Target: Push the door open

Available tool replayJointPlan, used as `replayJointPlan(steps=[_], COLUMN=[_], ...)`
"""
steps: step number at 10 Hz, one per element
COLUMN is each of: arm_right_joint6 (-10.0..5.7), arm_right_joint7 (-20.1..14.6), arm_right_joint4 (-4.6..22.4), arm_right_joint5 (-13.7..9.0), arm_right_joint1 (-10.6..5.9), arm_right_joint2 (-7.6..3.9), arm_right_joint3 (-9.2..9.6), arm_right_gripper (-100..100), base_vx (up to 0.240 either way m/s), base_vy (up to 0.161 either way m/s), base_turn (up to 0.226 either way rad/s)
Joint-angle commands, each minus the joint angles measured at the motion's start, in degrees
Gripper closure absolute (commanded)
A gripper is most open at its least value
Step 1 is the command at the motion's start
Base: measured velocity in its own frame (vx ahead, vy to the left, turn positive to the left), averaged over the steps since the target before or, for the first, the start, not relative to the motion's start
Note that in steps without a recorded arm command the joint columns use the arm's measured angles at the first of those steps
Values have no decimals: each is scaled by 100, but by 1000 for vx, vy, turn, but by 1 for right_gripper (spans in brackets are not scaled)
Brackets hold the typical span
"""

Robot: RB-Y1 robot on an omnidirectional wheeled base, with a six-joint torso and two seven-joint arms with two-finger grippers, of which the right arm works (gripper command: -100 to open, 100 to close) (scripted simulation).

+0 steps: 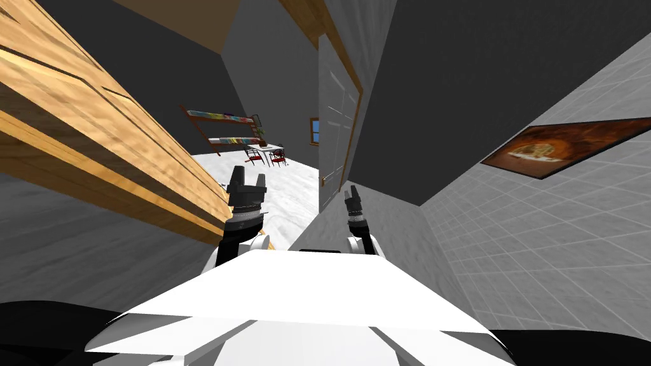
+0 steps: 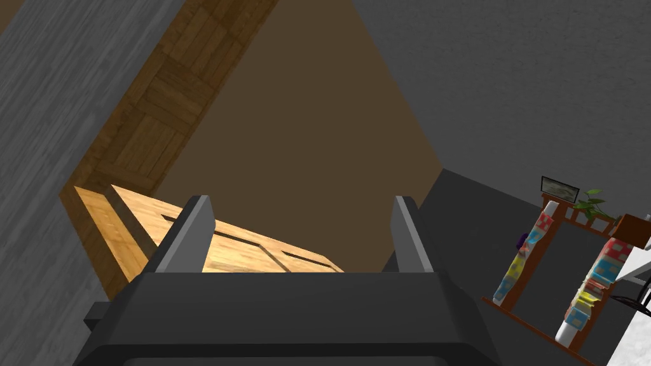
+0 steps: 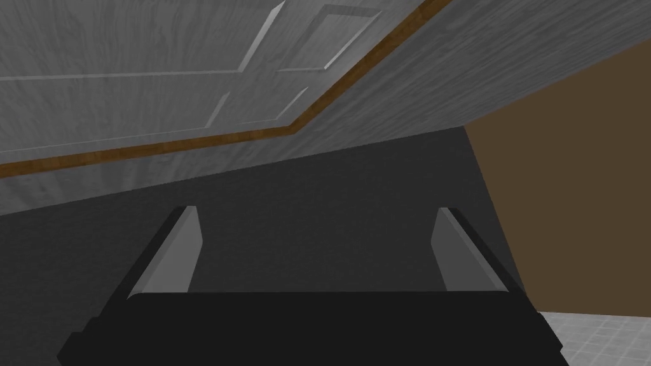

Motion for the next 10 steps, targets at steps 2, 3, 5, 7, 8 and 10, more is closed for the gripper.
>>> replayJointPlan(steps=[2,3,5,7,8,10], arm_right_joint6=[-98,-150,-202,-257,-284,-339], arm_right_joint7=[-37,-69,-102,-136,-153,-187], arm_right_joint4=[322,535,752,978,1091,1318], arm_right_joint5=[-19,-36,-52,-69,-78,-95], arm_right_joint1=[-121,-209,-298,-391,-437,-530], arm_right_joint2=[-39,-72,-104,-134,-149,-179], arm_right_joint3=[204,348,495,648,724,878], arm_right_gripper=[-100,-100,-100,-100,-100,-100], base_vx=[111,141,136,99,96,92], base_vy=[-36,-55,-59,-34,-44,-43], base_turn=[-6,-10,-3,-5,-5,-3])
